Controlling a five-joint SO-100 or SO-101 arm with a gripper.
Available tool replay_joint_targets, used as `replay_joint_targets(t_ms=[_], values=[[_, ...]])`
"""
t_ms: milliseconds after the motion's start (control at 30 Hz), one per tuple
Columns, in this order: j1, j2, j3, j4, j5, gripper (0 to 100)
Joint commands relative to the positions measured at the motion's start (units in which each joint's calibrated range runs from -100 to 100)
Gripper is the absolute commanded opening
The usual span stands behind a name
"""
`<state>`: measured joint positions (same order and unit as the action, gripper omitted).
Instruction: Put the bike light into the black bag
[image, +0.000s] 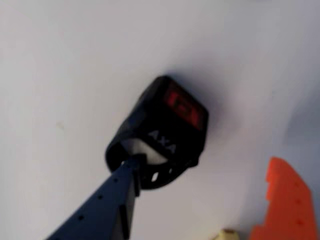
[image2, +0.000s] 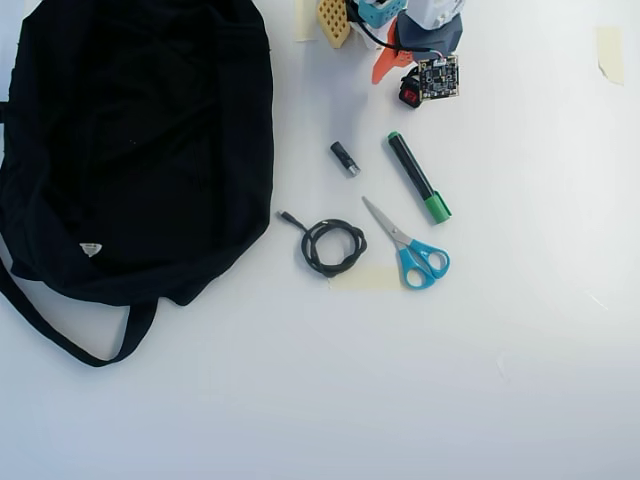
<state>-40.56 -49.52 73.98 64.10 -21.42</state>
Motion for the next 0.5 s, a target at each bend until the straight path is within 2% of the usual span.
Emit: replay_joint_targets(t_ms=[0, 467], values=[[2.34, 0.15, -0.3, -1.4, -0.24, 31], [3.98, 0.23, 1.58, -5.36, -0.87, 31]])
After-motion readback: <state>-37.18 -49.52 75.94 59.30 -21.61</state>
